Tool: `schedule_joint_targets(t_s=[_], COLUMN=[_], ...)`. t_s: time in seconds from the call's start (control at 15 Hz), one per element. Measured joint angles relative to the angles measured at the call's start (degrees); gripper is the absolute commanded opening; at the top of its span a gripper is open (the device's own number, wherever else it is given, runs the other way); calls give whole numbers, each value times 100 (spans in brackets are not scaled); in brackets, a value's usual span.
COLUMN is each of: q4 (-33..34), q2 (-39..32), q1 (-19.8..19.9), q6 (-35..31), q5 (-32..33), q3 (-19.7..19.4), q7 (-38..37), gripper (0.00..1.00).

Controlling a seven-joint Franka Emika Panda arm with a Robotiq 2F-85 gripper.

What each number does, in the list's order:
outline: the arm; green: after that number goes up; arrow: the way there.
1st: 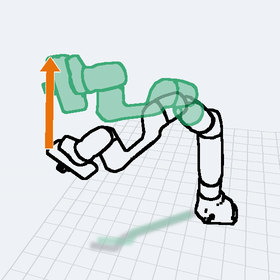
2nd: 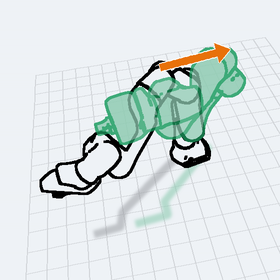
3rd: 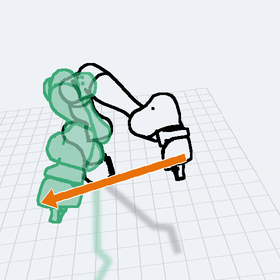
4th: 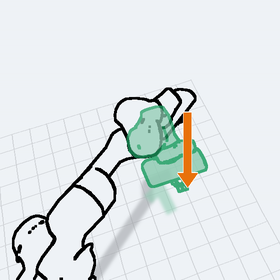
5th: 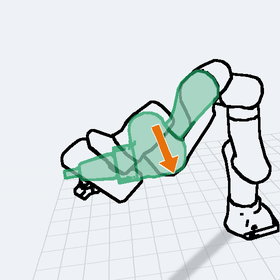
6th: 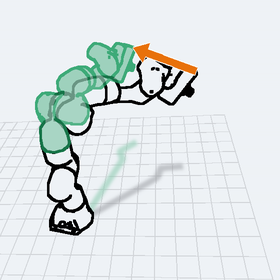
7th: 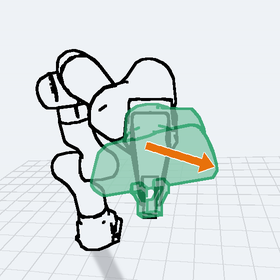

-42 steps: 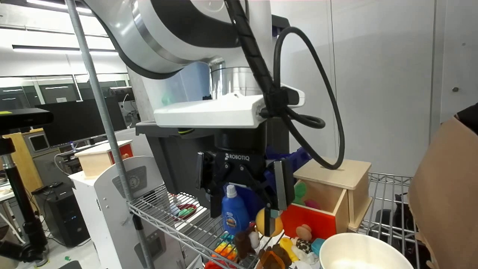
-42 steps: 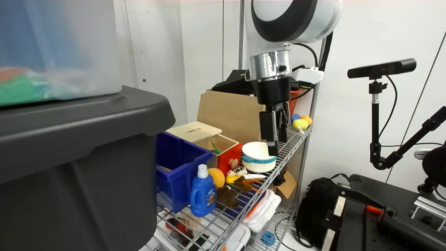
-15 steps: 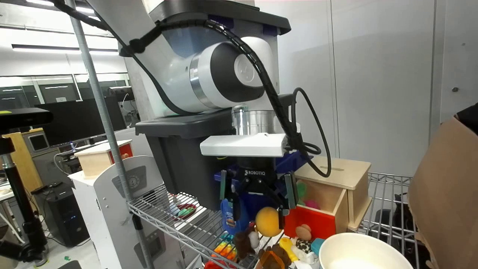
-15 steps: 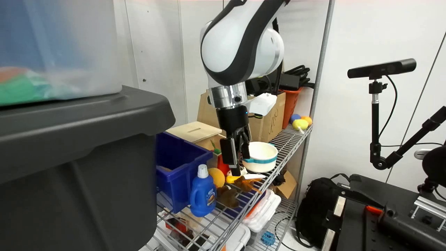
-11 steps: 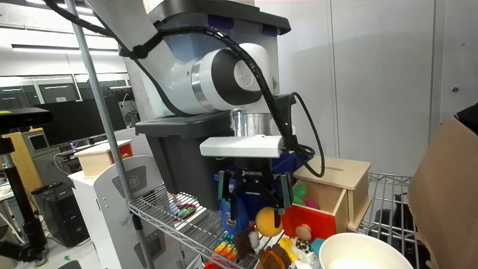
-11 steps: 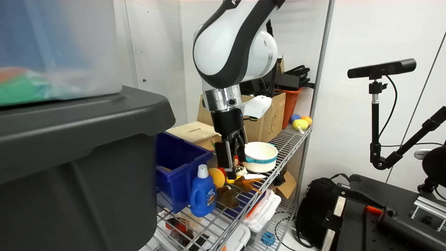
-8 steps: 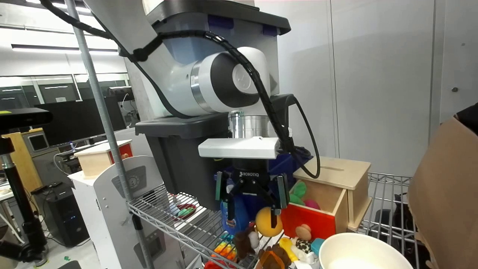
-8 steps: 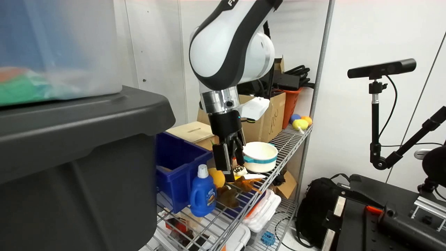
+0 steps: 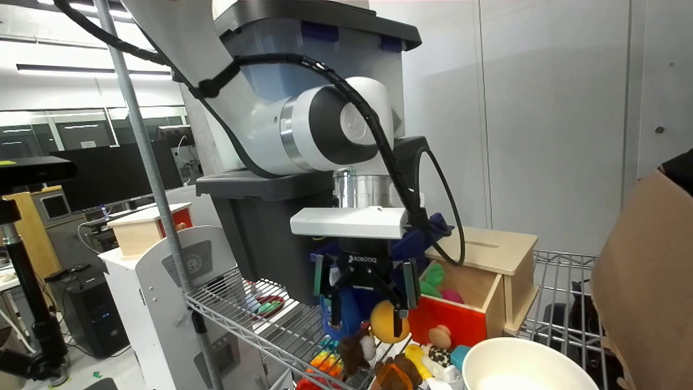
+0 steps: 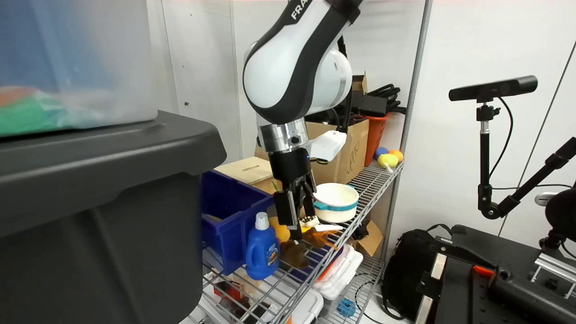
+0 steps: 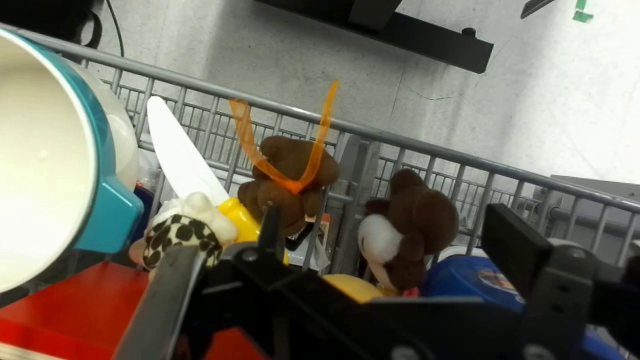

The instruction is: Put the brown bear with the orange ribbon in the dish

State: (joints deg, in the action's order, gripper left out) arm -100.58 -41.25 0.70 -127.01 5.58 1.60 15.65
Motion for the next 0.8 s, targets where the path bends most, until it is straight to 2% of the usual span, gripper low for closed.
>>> schedule_joint_targets(t_s=[0.8], q4=[-95], q2=[-78], q1=[23], q6=[0], q5=[-13], q3=[0], q7=[2], gripper=[100])
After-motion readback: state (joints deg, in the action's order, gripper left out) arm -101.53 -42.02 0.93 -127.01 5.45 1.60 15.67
